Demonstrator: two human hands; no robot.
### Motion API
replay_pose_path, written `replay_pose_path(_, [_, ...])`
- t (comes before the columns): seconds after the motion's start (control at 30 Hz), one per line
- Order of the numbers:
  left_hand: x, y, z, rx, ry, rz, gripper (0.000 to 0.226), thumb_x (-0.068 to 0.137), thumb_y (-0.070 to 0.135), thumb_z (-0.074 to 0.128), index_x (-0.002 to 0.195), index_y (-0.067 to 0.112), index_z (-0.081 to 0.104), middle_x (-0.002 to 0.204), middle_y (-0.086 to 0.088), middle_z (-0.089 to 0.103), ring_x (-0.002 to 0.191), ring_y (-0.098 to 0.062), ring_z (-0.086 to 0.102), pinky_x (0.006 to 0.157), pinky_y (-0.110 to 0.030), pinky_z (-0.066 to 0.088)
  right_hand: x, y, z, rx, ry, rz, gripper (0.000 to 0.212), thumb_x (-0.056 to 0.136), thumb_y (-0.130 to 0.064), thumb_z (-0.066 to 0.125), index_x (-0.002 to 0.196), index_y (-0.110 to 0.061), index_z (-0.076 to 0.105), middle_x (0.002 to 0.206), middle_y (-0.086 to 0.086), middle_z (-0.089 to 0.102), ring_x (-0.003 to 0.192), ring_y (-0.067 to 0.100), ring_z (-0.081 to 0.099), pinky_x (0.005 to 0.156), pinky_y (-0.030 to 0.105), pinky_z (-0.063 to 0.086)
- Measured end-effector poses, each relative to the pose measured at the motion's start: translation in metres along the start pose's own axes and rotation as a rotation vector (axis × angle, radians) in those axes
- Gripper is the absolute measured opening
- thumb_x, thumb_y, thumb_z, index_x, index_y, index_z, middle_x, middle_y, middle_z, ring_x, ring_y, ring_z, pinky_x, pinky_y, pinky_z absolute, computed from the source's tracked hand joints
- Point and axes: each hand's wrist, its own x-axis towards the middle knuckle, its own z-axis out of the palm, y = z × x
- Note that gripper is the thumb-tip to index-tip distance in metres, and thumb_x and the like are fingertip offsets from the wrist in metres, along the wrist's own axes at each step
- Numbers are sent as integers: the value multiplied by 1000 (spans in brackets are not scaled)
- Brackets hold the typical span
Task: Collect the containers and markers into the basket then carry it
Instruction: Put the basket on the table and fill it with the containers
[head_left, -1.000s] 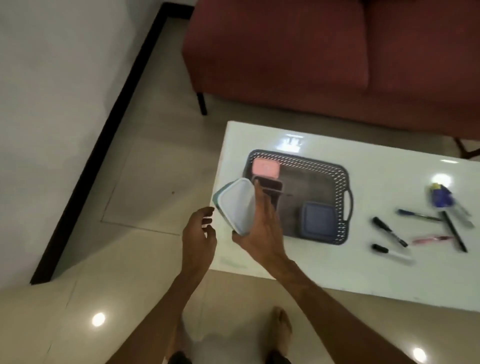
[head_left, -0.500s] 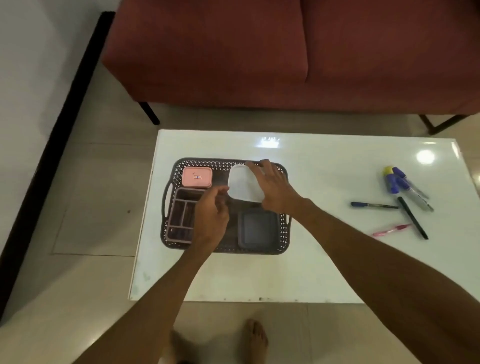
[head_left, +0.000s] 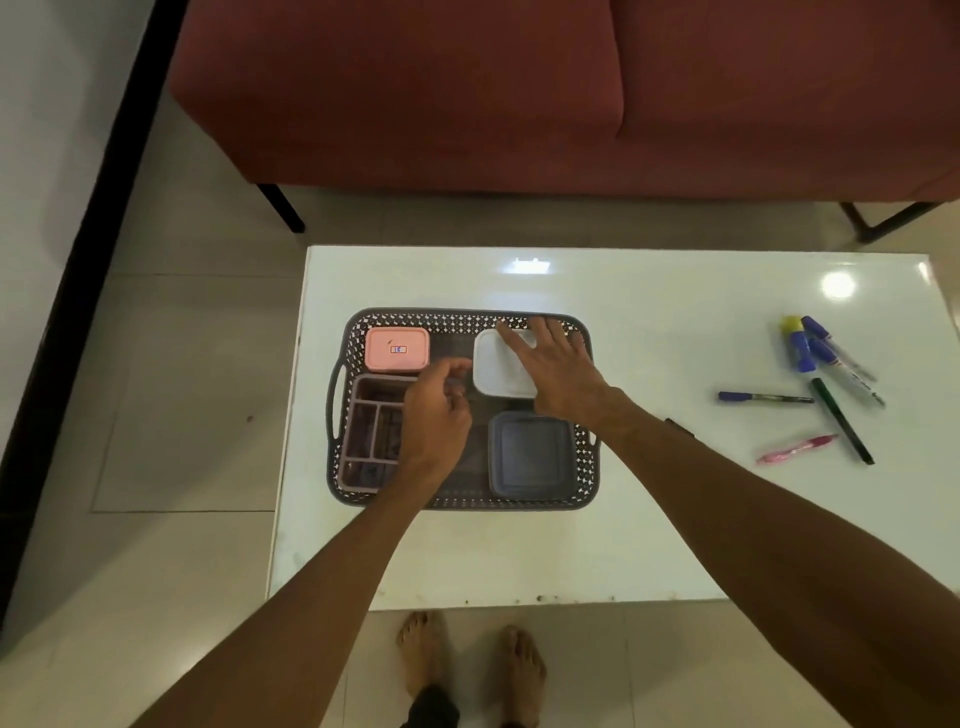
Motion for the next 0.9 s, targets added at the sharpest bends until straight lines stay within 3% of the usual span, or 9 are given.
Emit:
replay_pose_path(0.07, [1, 1, -2, -3, -9, -1, 38, 90, -9, 51, 121, 11, 63, 115, 0, 67, 98, -7, 63, 78, -8, 49, -2, -1, 2, 14, 7, 9, 117, 72, -23, 83, 159, -25, 5, 157, 19, 19, 147, 41, 20, 116, 58, 26])
replay_pose_path(0.3, [0, 2, -3, -24, -50, 36, 38, 90, -9, 51, 121, 9, 63, 114, -4, 68, 100, -13, 64, 84, -20, 54, -17, -4, -2, 72, 74, 71, 120, 68, -18, 83, 160, -23, 7, 157, 20, 23, 147, 41, 20, 119, 56, 23])
replay_pose_path(0.47, [-11, 27, -10, -3, -79, 41, 40, 89, -9, 50, 121, 12, 63, 114, -3, 66, 101, -14, 63, 88, -28, 56, -56, -3, -31, 233, 245, 170, 109, 65, -15, 86, 156, -15, 25, 153, 19, 34, 143, 37, 29, 115, 50, 31])
replay_pose_path(0.57, [-18, 58, -5, 11, -117, 71, 41, 89, -10, 49, 121, 11, 63, 117, 0, 64, 97, -13, 62, 78, -14, 53, -90, 6, -50, 387, 325, 245, 89, 77, -19, 77, 153, -12, 32, 153, 19, 34, 143, 37, 30, 113, 50, 32])
replay_pose_path(0.7, [-18, 94, 21, 28, -141, 92, 43, 86, -10, 50, 120, 14, 63, 117, 1, 65, 87, -9, 62, 68, -12, 50, -134, 44, -51, 471, 405, 353, 79, 83, -18, 71, 153, -16, 34, 156, 14, 33, 145, 32, 29, 114, 47, 32])
replay_pose_path(0.83, [-15, 121, 68, 4, -149, 112, 42, 86, -10, 48, 117, 13, 65, 115, 0, 68, 91, -14, 65, 82, -29, 56, -174, 105, -27, 562, 468, 517, 70, 85, -15, 72, 149, -20, 43, 153, 9, 39, 140, 27, 35, 113, 40, 34])
replay_pose_path(0.9, [-17, 131, 102, -12, -173, 124, 43, 87, -10, 45, 117, 13, 65, 115, 0, 67, 96, -16, 65, 85, -30, 56, -195, 140, -12, 609, 488, 592, 65, 85, -13, 71, 145, -20, 48, 150, 8, 43, 137, 26, 39, 110, 41, 38])
